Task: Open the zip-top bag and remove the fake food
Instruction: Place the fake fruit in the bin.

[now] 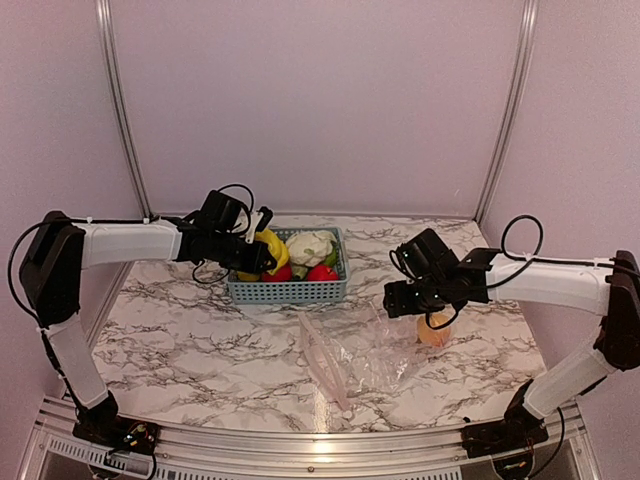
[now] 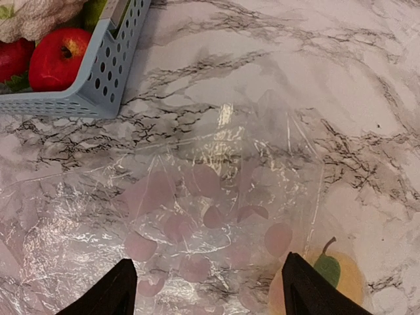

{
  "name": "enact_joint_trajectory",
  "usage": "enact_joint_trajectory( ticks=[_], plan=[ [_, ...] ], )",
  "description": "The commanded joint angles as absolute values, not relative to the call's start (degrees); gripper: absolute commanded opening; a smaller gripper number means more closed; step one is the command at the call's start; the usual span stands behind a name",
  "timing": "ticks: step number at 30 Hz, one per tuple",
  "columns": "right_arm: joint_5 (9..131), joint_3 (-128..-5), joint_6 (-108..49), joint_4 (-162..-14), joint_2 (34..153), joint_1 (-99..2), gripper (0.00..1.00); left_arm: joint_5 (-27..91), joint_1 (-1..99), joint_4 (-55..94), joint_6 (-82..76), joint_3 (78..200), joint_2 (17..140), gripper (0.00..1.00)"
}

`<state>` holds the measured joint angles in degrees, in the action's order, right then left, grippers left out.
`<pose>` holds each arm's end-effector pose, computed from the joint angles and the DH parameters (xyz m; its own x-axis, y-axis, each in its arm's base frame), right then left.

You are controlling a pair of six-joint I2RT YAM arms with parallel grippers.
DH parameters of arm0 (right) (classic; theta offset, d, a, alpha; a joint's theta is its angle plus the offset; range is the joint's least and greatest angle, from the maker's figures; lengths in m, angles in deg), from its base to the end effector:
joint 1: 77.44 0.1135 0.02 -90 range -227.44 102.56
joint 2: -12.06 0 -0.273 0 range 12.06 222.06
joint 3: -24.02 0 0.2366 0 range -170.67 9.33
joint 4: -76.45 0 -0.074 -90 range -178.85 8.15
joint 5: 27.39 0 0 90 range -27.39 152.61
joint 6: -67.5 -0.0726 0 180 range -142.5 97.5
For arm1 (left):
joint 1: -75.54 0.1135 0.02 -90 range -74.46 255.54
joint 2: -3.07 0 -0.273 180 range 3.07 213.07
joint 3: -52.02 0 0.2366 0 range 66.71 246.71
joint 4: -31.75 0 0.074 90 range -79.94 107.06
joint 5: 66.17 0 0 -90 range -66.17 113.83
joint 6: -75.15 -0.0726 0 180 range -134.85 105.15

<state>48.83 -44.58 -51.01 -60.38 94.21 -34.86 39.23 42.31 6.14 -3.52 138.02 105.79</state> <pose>0.2267 0.1849 0.2077 -0.8087 -0.1135 -0.5772 -0.1991 0.9761 0.0869 0.3350 -0.2425 0.2148 -0.6884 0.2245 -0.6897 0.5684 0.7577 -0.3206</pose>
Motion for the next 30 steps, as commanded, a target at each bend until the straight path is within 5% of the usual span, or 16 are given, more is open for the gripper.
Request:
enact_joint_trajectory(
  ticks=[1,13,22,30],
  plan=[
    [47.94,-47.57,-51.40,-58.80,93.38,-35.37,0.74,39.24,42.93,8.34,-2.13,139.47,107.36,0.00],
    [46.84,-48.08,-51.92,-57.19,92.95,-35.36,0.74,40.36,43.02,7.47,-1.55,143.77,111.94,0.06],
    [46.17,-46.04,-52.59,-56.26,90.90,-36.94,0.75,37.63,42.98,8.49,-2.01,140.63,108.00,0.52],
    [45.63,-43.97,-53.03,-55.28,88.15,-38.51,0.81,35.71,42.87,9.89,-2.72,136.04,101.33,0.74]
  ],
)
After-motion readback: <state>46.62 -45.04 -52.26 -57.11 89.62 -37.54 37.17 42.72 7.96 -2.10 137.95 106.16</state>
